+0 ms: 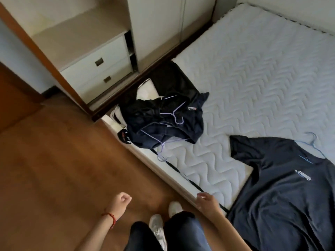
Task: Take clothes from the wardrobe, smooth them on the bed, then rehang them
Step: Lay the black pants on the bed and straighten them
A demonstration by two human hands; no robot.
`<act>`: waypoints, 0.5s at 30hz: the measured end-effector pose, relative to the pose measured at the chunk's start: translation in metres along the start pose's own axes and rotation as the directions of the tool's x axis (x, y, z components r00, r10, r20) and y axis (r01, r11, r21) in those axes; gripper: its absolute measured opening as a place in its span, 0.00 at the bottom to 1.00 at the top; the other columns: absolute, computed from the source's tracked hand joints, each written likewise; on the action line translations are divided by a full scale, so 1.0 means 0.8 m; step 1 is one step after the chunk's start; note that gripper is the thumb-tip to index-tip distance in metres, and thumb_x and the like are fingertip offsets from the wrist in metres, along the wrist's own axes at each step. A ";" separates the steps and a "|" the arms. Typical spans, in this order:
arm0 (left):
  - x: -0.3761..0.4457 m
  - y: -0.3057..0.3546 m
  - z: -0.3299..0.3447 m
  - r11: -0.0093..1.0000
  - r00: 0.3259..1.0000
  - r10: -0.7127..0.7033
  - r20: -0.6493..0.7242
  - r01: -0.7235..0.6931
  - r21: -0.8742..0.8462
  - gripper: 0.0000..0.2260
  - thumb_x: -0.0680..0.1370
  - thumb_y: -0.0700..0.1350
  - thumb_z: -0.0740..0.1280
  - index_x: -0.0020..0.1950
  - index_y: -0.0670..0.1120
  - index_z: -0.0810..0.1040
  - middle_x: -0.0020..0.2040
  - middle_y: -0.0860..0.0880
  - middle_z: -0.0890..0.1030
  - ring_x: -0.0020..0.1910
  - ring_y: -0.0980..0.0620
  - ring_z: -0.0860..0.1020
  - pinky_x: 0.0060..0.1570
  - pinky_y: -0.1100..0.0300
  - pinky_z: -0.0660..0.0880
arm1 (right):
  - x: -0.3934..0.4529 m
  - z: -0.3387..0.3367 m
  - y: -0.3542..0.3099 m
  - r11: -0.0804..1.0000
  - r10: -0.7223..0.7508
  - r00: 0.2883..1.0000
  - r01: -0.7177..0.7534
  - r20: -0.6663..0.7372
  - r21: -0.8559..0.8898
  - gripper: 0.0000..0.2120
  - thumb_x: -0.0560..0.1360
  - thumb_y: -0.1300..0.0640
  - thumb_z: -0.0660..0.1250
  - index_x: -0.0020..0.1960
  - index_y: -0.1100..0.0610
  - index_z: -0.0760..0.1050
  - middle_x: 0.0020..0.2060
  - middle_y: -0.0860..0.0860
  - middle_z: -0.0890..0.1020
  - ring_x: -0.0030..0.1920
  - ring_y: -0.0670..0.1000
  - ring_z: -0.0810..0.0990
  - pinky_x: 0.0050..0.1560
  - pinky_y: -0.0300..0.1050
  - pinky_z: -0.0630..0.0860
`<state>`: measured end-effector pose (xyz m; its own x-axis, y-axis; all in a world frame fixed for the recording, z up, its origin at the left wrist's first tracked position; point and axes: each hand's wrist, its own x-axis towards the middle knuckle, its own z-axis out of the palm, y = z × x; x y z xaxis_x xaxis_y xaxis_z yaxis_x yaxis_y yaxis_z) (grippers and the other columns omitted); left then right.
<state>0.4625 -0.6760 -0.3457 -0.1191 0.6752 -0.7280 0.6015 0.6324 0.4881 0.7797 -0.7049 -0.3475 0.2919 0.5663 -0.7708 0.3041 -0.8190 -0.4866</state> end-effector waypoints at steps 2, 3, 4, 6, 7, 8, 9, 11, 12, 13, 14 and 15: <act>0.011 0.001 -0.003 1.000 0.999 -0.024 0.026 0.025 -0.011 0.05 0.77 0.42 0.63 0.41 0.46 0.75 0.47 0.42 0.81 0.51 0.43 0.79 0.50 0.57 0.73 | 0.025 0.005 -0.019 1.000 0.007 1.000 -0.007 0.027 0.004 0.05 0.73 0.62 0.64 0.42 0.54 0.77 0.32 0.53 0.79 0.37 0.55 0.77 0.44 0.50 0.72; 0.017 0.002 -0.004 0.999 0.999 -0.037 0.036 0.038 -0.011 0.05 0.76 0.42 0.63 0.41 0.47 0.75 0.46 0.43 0.81 0.50 0.44 0.79 0.49 0.58 0.72 | 0.038 0.006 -0.029 1.000 0.011 0.999 -0.011 0.030 0.011 0.05 0.73 0.64 0.64 0.42 0.56 0.77 0.31 0.53 0.79 0.36 0.55 0.76 0.44 0.51 0.74; 0.023 0.006 -0.005 0.999 0.998 -0.050 0.042 0.050 -0.006 0.05 0.76 0.43 0.64 0.41 0.48 0.75 0.46 0.44 0.82 0.50 0.44 0.80 0.48 0.58 0.72 | 0.053 0.007 -0.039 1.000 0.014 0.999 -0.015 0.030 0.021 0.05 0.73 0.65 0.64 0.42 0.57 0.77 0.30 0.53 0.79 0.35 0.55 0.76 0.43 0.50 0.75; 0.040 0.017 -0.010 0.998 0.996 -0.069 0.047 0.069 0.005 0.03 0.76 0.44 0.64 0.43 0.48 0.76 0.47 0.44 0.82 0.50 0.46 0.80 0.49 0.59 0.72 | 0.084 0.008 -0.064 1.000 0.010 0.999 -0.010 0.034 0.019 0.04 0.73 0.65 0.64 0.45 0.60 0.77 0.29 0.52 0.79 0.31 0.52 0.76 0.39 0.43 0.75; 0.051 0.027 -0.014 0.998 0.997 -0.069 0.040 0.069 0.007 0.03 0.76 0.44 0.64 0.43 0.48 0.76 0.48 0.43 0.83 0.50 0.46 0.80 0.49 0.60 0.72 | 0.102 0.008 -0.078 1.000 0.006 0.999 -0.007 0.038 0.017 0.05 0.73 0.66 0.64 0.47 0.61 0.77 0.29 0.52 0.79 0.30 0.51 0.76 0.38 0.42 0.75; 0.063 0.038 -0.021 0.998 0.998 -0.062 0.030 0.062 0.011 0.02 0.76 0.44 0.65 0.44 0.48 0.76 0.49 0.43 0.83 0.51 0.47 0.80 0.49 0.61 0.72 | 0.121 0.006 -0.094 1.000 0.003 0.999 -0.004 0.041 0.029 0.06 0.74 0.66 0.64 0.49 0.63 0.77 0.30 0.53 0.79 0.31 0.52 0.77 0.39 0.42 0.75; 0.076 0.052 -0.028 0.998 0.998 -0.054 0.016 0.054 0.018 0.03 0.76 0.45 0.64 0.46 0.47 0.77 0.50 0.43 0.83 0.51 0.48 0.79 0.48 0.63 0.71 | 0.141 0.003 -0.112 0.999 -0.004 0.999 0.002 0.045 0.035 0.08 0.74 0.67 0.63 0.51 0.64 0.77 0.31 0.53 0.79 0.32 0.53 0.77 0.40 0.44 0.75; 0.107 0.087 -0.045 0.998 0.999 -0.040 -0.020 0.041 0.038 0.07 0.77 0.45 0.64 0.51 0.45 0.78 0.52 0.44 0.82 0.51 0.50 0.79 0.47 0.64 0.70 | 0.181 -0.007 -0.157 1.000 -0.030 0.999 0.030 0.027 -0.001 0.10 0.75 0.67 0.61 0.53 0.64 0.76 0.33 0.55 0.80 0.35 0.56 0.77 0.40 0.45 0.75; 0.124 0.109 -0.054 0.999 0.999 -0.024 -0.035 0.025 0.041 0.08 0.77 0.44 0.63 0.53 0.44 0.77 0.52 0.43 0.82 0.51 0.50 0.78 0.48 0.64 0.70 | 0.199 -0.013 -0.181 0.998 -0.049 0.999 0.049 0.015 -0.025 0.10 0.75 0.67 0.60 0.54 0.64 0.76 0.36 0.56 0.80 0.37 0.57 0.78 0.43 0.48 0.77; 0.141 0.130 -0.063 0.999 0.999 -0.002 -0.046 0.004 0.045 0.09 0.77 0.44 0.63 0.55 0.43 0.77 0.53 0.43 0.81 0.51 0.49 0.78 0.50 0.62 0.71 | 0.217 -0.020 -0.206 0.995 -0.076 0.997 0.076 0.007 -0.059 0.11 0.75 0.66 0.60 0.54 0.64 0.76 0.39 0.58 0.81 0.42 0.59 0.79 0.48 0.53 0.77; 0.161 0.154 -0.071 0.998 0.998 0.026 -0.052 -0.023 0.053 0.10 0.77 0.43 0.63 0.56 0.43 0.76 0.54 0.43 0.81 0.52 0.49 0.78 0.52 0.61 0.71 | 0.235 -0.027 -0.230 0.989 -0.110 0.994 0.109 -0.001 -0.105 0.12 0.74 0.65 0.60 0.56 0.63 0.76 0.43 0.60 0.81 0.47 0.60 0.80 0.53 0.55 0.76; 0.181 0.178 -0.077 0.996 0.996 0.061 -0.059 -0.057 0.067 0.11 0.77 0.43 0.63 0.58 0.42 0.76 0.55 0.43 0.81 0.52 0.49 0.78 0.53 0.60 0.72 | 0.255 -0.036 -0.255 0.979 -0.141 0.990 0.137 -0.019 -0.150 0.13 0.74 0.64 0.60 0.57 0.62 0.76 0.47 0.60 0.81 0.50 0.61 0.79 0.54 0.54 0.75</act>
<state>0.4821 -0.4645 -0.3520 -0.1290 0.7337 -0.6671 0.6590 0.5661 0.4952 0.8031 -0.4196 -0.3932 0.2634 0.6779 -0.6864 0.4736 -0.7107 -0.5202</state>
